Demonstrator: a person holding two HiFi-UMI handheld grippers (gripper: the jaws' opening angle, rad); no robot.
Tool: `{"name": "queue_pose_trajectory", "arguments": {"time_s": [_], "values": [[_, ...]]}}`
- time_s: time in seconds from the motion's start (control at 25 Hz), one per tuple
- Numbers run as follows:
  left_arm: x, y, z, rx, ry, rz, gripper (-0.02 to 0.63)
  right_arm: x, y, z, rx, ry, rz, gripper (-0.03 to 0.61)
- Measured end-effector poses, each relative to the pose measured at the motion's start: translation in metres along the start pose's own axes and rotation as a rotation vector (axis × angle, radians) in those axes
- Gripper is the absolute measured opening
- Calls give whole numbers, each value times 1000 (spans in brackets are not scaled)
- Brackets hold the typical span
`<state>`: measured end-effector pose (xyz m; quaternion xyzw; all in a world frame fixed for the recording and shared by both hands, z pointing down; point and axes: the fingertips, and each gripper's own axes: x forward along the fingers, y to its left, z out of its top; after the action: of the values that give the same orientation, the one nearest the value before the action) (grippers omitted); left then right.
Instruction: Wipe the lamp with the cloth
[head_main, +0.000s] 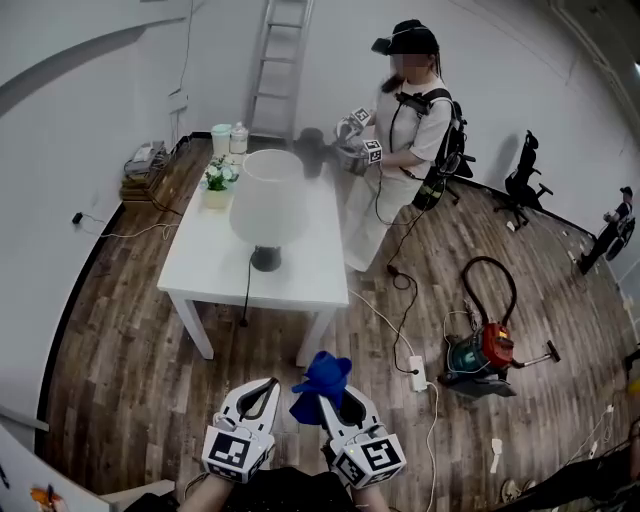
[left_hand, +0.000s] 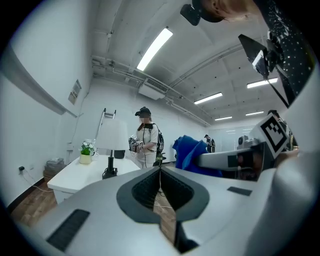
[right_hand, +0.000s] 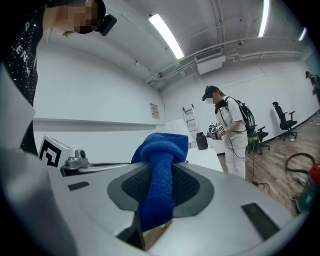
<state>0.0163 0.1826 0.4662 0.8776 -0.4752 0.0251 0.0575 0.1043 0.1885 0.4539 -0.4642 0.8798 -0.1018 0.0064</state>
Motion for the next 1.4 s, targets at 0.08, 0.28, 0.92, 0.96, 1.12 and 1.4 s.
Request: {"name": "queue_pose_trajectory", "arguments": {"time_s": [0.08,0.28,0.92,0.96,1.12,1.4], "values": [[22,19,4,-6,-2,-14,11,24,-9,13,-12,-29,13,104],[77,70,22,-9,-21,-37,11,90,-27,43,-53,-86,64,104],[174,185,36,-48,-7,-5,12,253,-93,131,-364,-157,120,106],[176,189,35,-53,-1,5,11,261,-93,146,-435,-176,138,104],[181,200,43,-55,-3,39,11,293,-82,199,-797,-215,180,106],[195,230,73,5,-22,111,11,331,-50,212,-1338,-139,226,104]]}}
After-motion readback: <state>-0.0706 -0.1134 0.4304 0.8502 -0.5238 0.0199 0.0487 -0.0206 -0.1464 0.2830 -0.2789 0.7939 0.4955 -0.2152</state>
